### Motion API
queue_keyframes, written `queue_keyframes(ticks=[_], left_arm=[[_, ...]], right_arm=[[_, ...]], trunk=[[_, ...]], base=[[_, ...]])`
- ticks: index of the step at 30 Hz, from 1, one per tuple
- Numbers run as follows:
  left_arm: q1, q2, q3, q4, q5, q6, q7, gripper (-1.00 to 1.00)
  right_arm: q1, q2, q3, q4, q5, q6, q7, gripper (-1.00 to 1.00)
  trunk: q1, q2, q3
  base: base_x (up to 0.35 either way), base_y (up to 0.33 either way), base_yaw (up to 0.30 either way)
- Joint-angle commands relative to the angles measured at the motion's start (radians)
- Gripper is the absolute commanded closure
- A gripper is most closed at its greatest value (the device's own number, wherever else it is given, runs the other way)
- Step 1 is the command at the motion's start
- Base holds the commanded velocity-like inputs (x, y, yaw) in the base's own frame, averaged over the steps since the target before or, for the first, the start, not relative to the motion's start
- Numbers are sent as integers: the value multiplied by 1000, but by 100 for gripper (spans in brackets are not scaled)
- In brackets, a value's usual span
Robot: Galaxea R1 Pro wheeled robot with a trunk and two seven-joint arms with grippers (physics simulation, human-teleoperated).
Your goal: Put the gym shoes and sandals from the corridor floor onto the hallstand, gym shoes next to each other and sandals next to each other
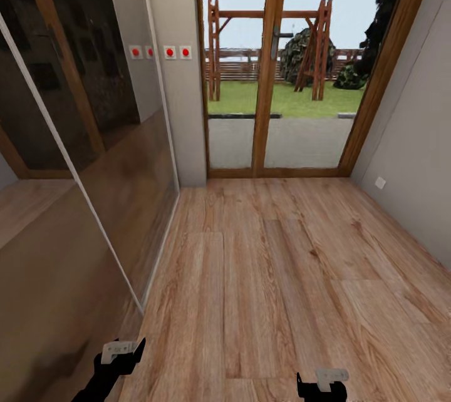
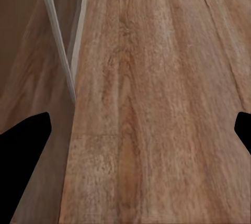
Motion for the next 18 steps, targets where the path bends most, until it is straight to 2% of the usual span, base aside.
queue_keyframes(ticks=[1,7,15,18], left_arm=[[-1,1,18,-1,6,-1,-2,-100],[-1,0,18,-2,6,-1,-2,-100],[-1,0,18,-2,6,-1,-2,-100],[-1,1,18,-3,6,-2,-2,-100]], right_arm=[[-1,0,0,1,7,-2,-6,-100],[-1,0,0,1,7,-2,-6,-100],[-1,0,0,1,7,-2,-6,-100],[-1,0,0,1,7,-2,-6,-100]], trunk=[[0,0,-1],[0,0,-1],[0,0,-1],[0,0,-1]], base=[[0,0,-200],[20,0,-48],[221,0,-4],[103,0,0]])
